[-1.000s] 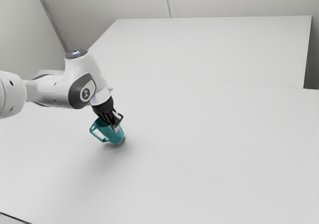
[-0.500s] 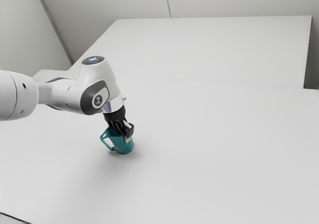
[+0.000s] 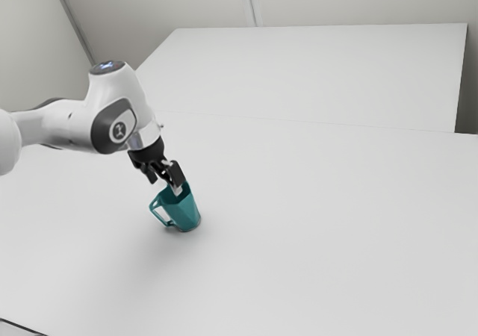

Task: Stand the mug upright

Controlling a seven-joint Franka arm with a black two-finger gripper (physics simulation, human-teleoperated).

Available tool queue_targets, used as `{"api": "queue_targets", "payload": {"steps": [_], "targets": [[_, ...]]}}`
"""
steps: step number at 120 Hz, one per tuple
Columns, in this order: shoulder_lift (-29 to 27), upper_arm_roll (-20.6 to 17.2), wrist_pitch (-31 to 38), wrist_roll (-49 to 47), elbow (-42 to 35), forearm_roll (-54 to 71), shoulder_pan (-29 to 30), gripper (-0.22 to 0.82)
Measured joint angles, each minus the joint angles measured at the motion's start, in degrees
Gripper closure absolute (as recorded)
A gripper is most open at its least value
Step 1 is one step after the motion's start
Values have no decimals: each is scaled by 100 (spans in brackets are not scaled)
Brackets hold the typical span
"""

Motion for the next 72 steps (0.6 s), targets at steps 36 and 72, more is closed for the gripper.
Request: {"api": "queue_targets", "payload": {"steps": [36, 72], "targets": [[102, 157, -629, 0, 1097, 35, 14, 1], [499, 313, -1730, 0, 2747, 235, -147, 0]]}}
